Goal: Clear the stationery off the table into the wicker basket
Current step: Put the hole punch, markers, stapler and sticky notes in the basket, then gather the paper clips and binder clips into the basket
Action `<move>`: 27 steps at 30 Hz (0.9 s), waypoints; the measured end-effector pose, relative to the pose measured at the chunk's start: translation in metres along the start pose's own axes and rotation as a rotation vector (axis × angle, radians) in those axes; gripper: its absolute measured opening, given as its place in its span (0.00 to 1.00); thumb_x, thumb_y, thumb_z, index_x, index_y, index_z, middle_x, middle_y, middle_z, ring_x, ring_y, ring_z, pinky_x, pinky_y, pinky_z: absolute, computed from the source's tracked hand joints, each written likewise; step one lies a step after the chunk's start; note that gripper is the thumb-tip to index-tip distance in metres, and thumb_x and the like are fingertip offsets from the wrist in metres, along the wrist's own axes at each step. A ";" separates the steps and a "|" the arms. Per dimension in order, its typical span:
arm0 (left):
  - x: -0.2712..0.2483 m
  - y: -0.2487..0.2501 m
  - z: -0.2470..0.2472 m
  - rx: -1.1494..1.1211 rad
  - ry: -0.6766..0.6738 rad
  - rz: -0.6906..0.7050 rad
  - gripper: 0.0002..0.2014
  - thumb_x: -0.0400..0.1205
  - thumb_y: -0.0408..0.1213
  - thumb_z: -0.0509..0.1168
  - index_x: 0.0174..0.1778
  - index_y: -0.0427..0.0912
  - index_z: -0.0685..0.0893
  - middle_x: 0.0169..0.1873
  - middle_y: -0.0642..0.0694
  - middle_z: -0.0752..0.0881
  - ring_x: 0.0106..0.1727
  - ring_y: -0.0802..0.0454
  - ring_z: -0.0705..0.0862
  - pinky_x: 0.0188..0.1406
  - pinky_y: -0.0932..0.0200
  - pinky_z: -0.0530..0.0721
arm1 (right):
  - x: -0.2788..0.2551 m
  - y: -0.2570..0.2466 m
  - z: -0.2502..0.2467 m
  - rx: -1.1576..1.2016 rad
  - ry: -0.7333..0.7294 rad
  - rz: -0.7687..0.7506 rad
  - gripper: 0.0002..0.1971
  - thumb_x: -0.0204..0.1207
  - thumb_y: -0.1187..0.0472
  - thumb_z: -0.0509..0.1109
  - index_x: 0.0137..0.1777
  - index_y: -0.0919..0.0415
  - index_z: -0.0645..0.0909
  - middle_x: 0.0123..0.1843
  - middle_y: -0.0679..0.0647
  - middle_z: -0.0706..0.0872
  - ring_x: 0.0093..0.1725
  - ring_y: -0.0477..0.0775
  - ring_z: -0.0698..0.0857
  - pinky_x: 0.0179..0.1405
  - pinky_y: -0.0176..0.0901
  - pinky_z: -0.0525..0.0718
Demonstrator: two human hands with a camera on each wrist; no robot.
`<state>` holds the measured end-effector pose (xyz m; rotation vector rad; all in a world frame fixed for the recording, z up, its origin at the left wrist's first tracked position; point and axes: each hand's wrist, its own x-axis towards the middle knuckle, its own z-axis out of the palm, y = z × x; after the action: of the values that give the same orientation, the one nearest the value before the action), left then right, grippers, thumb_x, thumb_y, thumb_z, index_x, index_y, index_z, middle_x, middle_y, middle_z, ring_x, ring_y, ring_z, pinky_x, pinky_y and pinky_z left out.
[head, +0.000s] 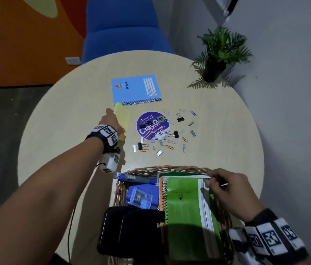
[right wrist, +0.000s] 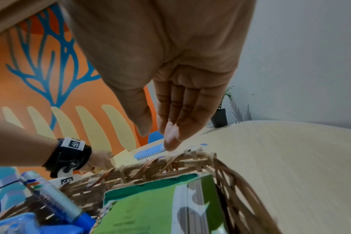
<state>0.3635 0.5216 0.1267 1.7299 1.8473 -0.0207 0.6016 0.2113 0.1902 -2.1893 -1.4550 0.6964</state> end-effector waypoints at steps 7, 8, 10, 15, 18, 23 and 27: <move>-0.097 0.028 -0.051 0.341 0.004 0.734 0.18 0.80 0.28 0.59 0.65 0.43 0.70 0.49 0.34 0.85 0.45 0.35 0.82 0.40 0.44 0.80 | 0.016 -0.057 -0.025 -0.036 0.071 -0.227 0.30 0.71 0.58 0.75 0.73 0.47 0.70 0.68 0.46 0.76 0.57 0.47 0.82 0.52 0.49 0.87; -0.115 0.030 -0.055 0.363 -0.005 0.823 0.16 0.79 0.29 0.60 0.62 0.46 0.73 0.47 0.38 0.86 0.45 0.36 0.82 0.39 0.46 0.80 | 0.021 -0.072 -0.028 -0.058 0.081 -0.289 0.35 0.70 0.57 0.75 0.76 0.46 0.66 0.71 0.46 0.73 0.60 0.48 0.80 0.52 0.48 0.86; -0.144 0.031 -0.057 0.344 -0.065 0.945 0.15 0.76 0.31 0.65 0.57 0.50 0.79 0.45 0.43 0.89 0.45 0.39 0.84 0.41 0.48 0.83 | 0.030 -0.100 -0.027 -0.142 0.044 -0.375 0.40 0.70 0.54 0.75 0.79 0.46 0.60 0.73 0.48 0.74 0.58 0.50 0.80 0.51 0.48 0.84; -0.169 0.016 -0.048 0.248 -0.168 0.982 0.09 0.75 0.36 0.70 0.51 0.48 0.86 0.39 0.47 0.91 0.43 0.42 0.87 0.42 0.51 0.83 | 0.045 -0.128 -0.001 -0.511 -0.130 -0.395 0.11 0.79 0.51 0.63 0.59 0.50 0.78 0.55 0.52 0.87 0.56 0.59 0.83 0.43 0.46 0.75; -0.162 -0.007 -0.053 0.172 -0.186 0.819 0.14 0.75 0.46 0.73 0.56 0.50 0.86 0.45 0.53 0.92 0.47 0.54 0.90 0.50 0.54 0.85 | 0.045 -0.124 0.014 -0.551 -0.186 -0.429 0.07 0.81 0.55 0.62 0.52 0.53 0.81 0.48 0.54 0.87 0.51 0.59 0.83 0.35 0.42 0.68; -0.165 -0.056 -0.053 0.299 -0.300 0.633 0.24 0.73 0.58 0.70 0.62 0.50 0.83 0.57 0.54 0.88 0.54 0.55 0.88 0.56 0.56 0.84 | 0.046 -0.122 0.033 -0.644 -0.308 -0.460 0.07 0.77 0.65 0.62 0.47 0.56 0.80 0.45 0.54 0.87 0.48 0.59 0.83 0.33 0.43 0.67; -0.178 -0.076 -0.036 0.140 -0.298 0.641 0.15 0.79 0.49 0.68 0.60 0.51 0.85 0.53 0.55 0.90 0.43 0.58 0.89 0.47 0.64 0.81 | 0.052 -0.131 0.053 -0.754 -0.377 -0.503 0.09 0.78 0.67 0.60 0.51 0.59 0.80 0.48 0.57 0.87 0.50 0.62 0.84 0.36 0.47 0.69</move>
<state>0.2744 0.3638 0.2033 2.2063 1.0472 -0.1453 0.4919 0.3114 0.2173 -2.0606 -2.6856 0.4248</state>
